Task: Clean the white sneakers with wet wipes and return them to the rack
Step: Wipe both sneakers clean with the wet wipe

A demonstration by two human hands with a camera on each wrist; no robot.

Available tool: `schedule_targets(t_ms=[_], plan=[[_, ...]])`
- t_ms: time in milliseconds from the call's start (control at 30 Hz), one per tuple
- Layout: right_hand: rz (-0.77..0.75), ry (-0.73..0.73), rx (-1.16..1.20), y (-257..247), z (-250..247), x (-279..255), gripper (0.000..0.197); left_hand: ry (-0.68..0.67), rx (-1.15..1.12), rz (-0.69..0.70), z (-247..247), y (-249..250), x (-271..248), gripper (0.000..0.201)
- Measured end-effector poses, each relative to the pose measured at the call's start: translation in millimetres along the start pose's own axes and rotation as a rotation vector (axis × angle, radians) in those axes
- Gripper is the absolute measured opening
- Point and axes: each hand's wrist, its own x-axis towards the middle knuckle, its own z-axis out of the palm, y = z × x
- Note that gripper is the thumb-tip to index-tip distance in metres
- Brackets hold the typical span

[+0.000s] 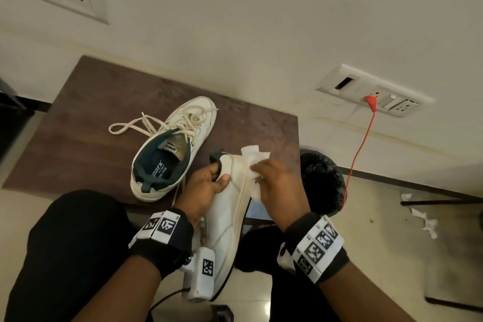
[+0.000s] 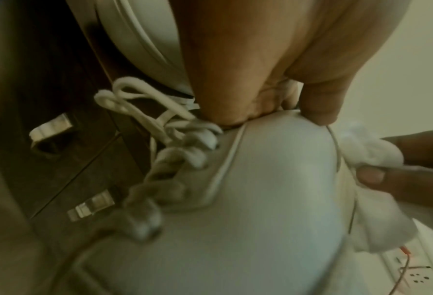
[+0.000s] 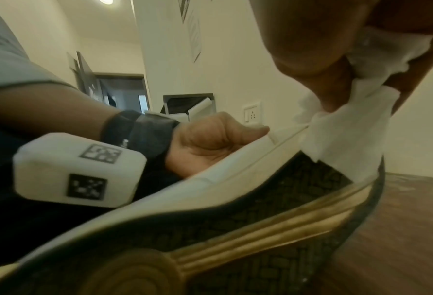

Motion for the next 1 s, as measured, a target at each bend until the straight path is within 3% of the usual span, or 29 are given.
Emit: schedule_targets(t_ms=[133,233,467,567,733,1000], plan=[[0.111,-0.09,-0.167,13,1,35,0.029,-0.01,0.094,-0.001,-7,-3,7,0.032],[0.128,-0.144,-0.15,3,6,39,0.03,-0.015,0.074,-0.017,-11,-3,5,0.032],[0.023,-0.208,-0.089,-34,18,-26,0.027,-0.052,-0.165,-0.061,-13,1,1,0.031],[0.04,-0.204,-0.108,-27,15,-15,0.031,-0.139,-0.212,-0.087,-19,2,-2,0.043],[0.127,-0.072,-0.182,-21,9,30,0.031,-0.223,-0.194,-0.111,-29,3,-2,0.062],[0.021,-0.228,-0.137,-47,17,-12,0.02,-0.384,-0.278,-0.153,-39,6,-5,0.09]])
